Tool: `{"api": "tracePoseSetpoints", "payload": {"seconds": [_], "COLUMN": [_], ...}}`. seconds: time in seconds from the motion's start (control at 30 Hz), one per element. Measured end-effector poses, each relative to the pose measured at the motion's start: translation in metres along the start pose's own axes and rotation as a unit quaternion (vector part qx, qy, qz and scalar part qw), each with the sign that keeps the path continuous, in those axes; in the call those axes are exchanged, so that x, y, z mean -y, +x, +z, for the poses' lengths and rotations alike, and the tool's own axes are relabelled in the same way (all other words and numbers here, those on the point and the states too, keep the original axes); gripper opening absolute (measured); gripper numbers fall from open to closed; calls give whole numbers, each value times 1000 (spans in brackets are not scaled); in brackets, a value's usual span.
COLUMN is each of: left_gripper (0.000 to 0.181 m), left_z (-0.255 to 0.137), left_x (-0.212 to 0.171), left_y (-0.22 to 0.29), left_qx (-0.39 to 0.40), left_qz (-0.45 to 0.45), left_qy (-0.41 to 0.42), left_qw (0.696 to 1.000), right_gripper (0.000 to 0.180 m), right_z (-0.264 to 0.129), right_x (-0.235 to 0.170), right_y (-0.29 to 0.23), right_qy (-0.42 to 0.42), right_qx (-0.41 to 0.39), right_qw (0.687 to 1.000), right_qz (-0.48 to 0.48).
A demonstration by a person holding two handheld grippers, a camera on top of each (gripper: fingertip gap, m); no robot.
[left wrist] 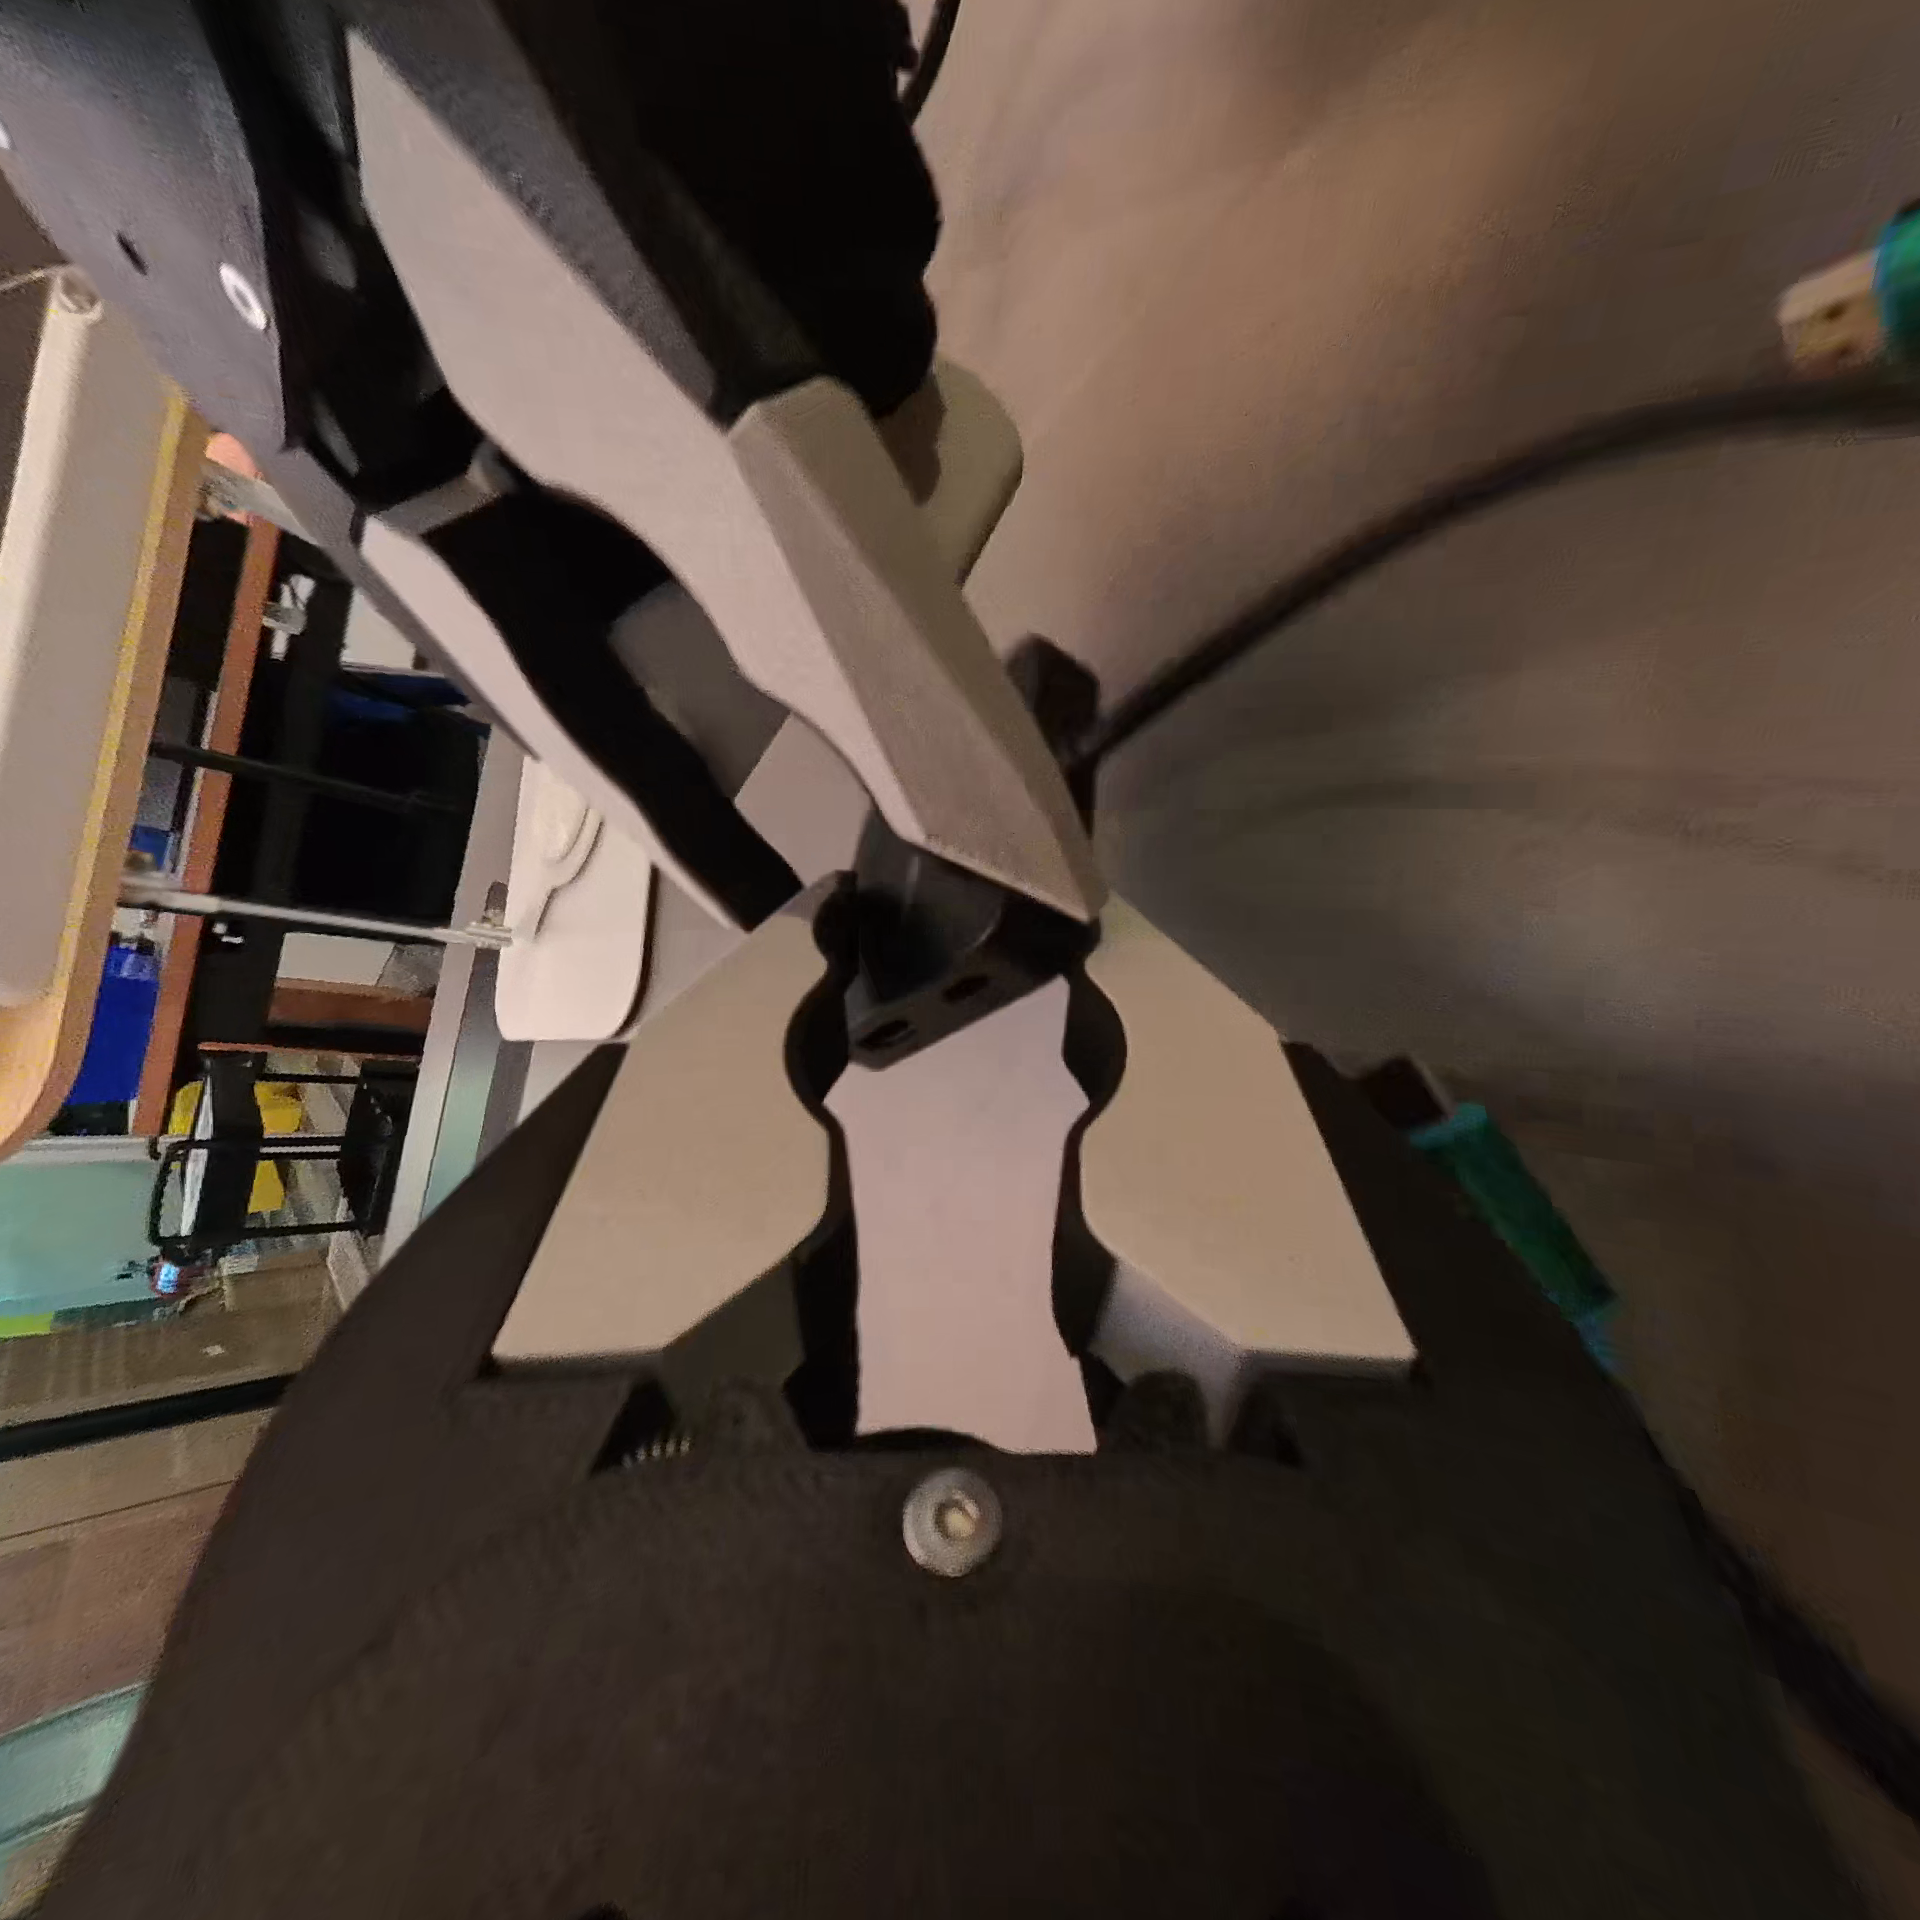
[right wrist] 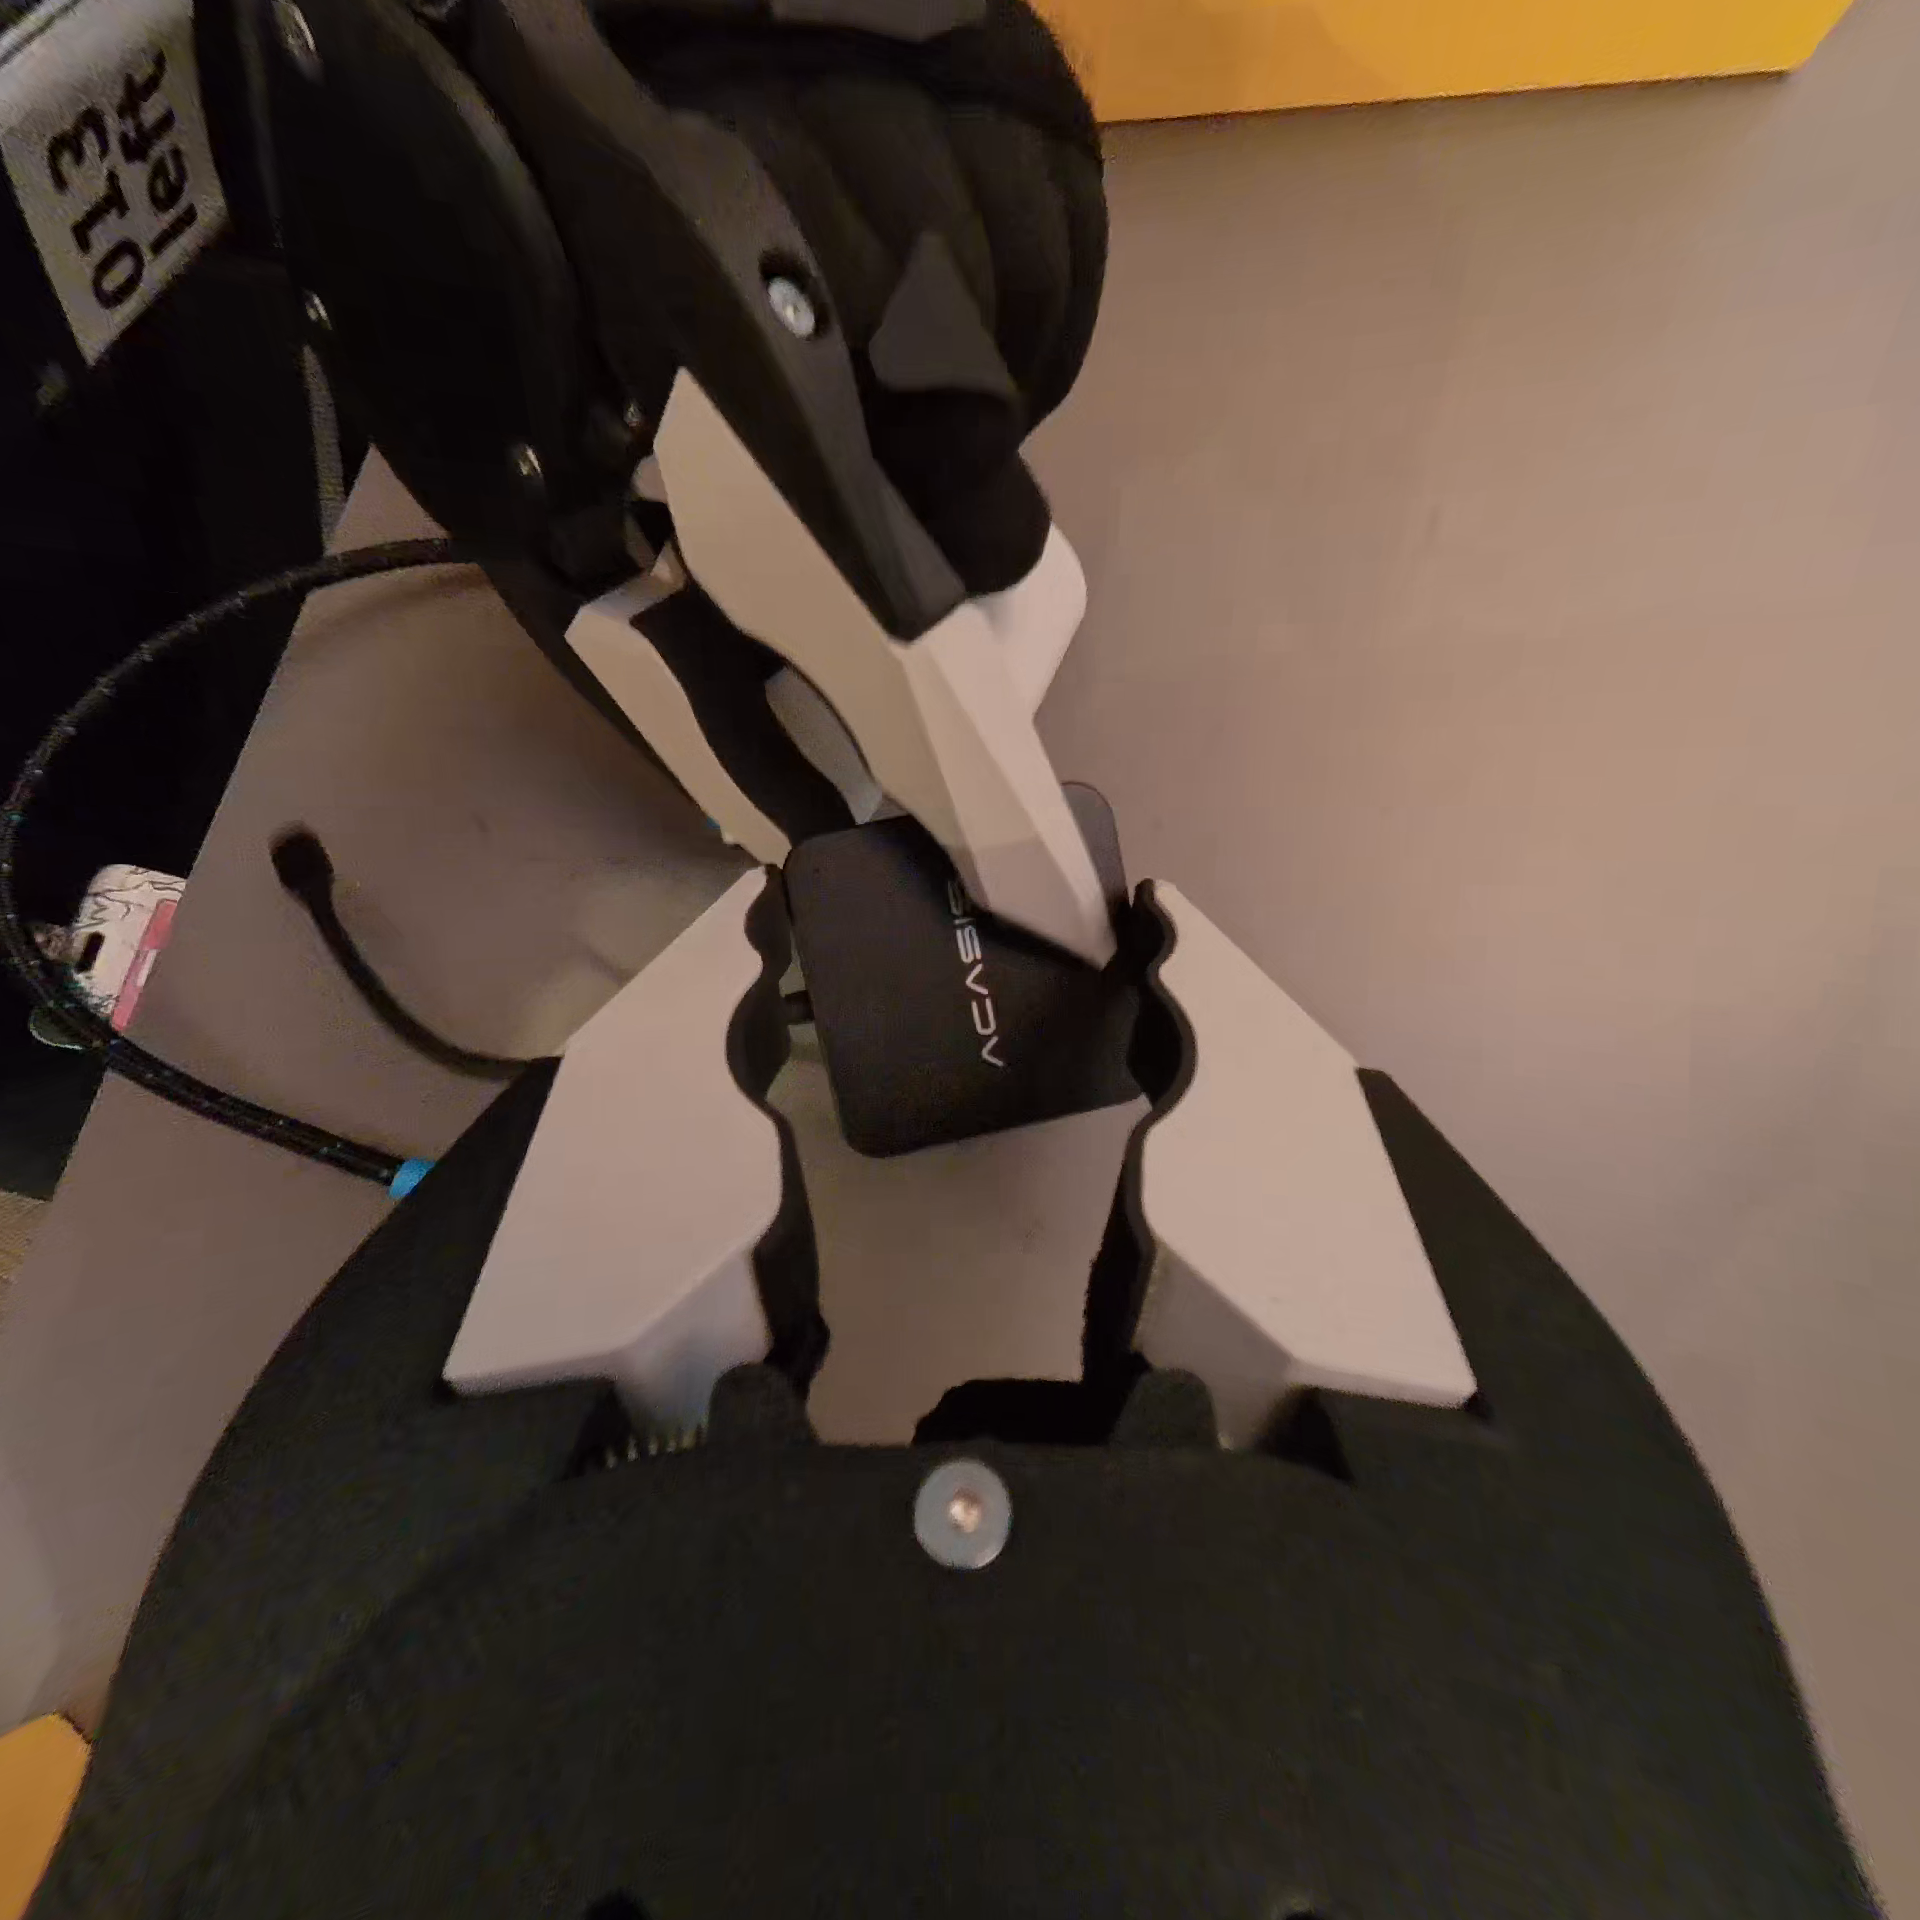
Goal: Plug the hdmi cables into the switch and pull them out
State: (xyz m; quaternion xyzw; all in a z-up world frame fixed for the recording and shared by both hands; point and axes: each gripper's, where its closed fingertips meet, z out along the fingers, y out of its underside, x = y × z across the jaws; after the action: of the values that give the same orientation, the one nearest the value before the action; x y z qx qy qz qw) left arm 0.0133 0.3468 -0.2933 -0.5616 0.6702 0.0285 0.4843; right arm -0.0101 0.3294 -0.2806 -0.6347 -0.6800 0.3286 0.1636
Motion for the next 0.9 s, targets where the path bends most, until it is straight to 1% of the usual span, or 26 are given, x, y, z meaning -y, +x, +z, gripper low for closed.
{"api": "tracePoseSetpoints", "payload": {"seconds": [0.1, 0.13, 0.17, 0.2, 0.27, 0.33, 0.4, 0.47, 0.5, 0.57, 0.63, 0.7, 0.77, 0.87, 0.9], "left_gripper": [29, 14, 11, 11, 11, 10, 10, 10, 10, 10, 10, 10, 10, 10, 11], "left_z": [5, 7, 8, 8, 7, 5, 3, 1, 0, -4, -7, -11, -16, -24, -28], "left_x": [-1, -3, -7, -6, -6, -3, -1, -1, 0, 5, 12, 25, 39, 57, 64], "left_y": [0, 4, 3, 0, -6, -8, -11, -15, -17, -21, -23, -26, -24, -21, -20], "left_qx": [12, -3, -2, 4, -1, -9, -18, -21, -19, -22, -24, -27, -43, -61, -68], "left_qz": [19, 14, 3, -2, -28, -34, -53, -62, -64, -66, -65, -59, -57, -55, -59], "left_qy": [-5, -15, -25, -17, -16, -8, -3, 0, 3, 13, 18, 31, 41, 55, 66], "left_qw": [1000, 1000, 1000, 1000, 999, 999, 998, 998, 998, 998, 997, 997, 997, 995, 994], "right_gripper": [62, 56, 44, 47, 59, 70, 70, 67, 64, 60, 61, 64, 64, 56, 49], "right_z": [0, -2, -7, -12, -24, -36, -52, -75, -85, -97, -88, -69, -53, -36, -33], "right_x": [-5, -4, 1, 2, 0, 2, 10, 19, 13, -8, -11, -13, -16, -14, -15], "right_y": [3, 3, 3, 6, 12, 10, 4, 1, 3, 8, 0, -6, -5, -5, -5], "right_qy": [-8, -1, 13, 11, -19, -39, -29, 6, -10, -79, -99, -117, -137, -144, -151], "right_qx": [-1, 3, 2, -17, -72, -116, -148, -180, -206, -260, -257, -246, -252, -261, -266], "right_qw": [1000, 1000, 1000, 1000, 997, 992, 988, 983, 978, 960, 958, 957, 952, 947, 944], "right_qz": [8, 14, 19, 18, -10, -31, -46, -37, -41, -68, -80, -95, -108, -121, -125]}}
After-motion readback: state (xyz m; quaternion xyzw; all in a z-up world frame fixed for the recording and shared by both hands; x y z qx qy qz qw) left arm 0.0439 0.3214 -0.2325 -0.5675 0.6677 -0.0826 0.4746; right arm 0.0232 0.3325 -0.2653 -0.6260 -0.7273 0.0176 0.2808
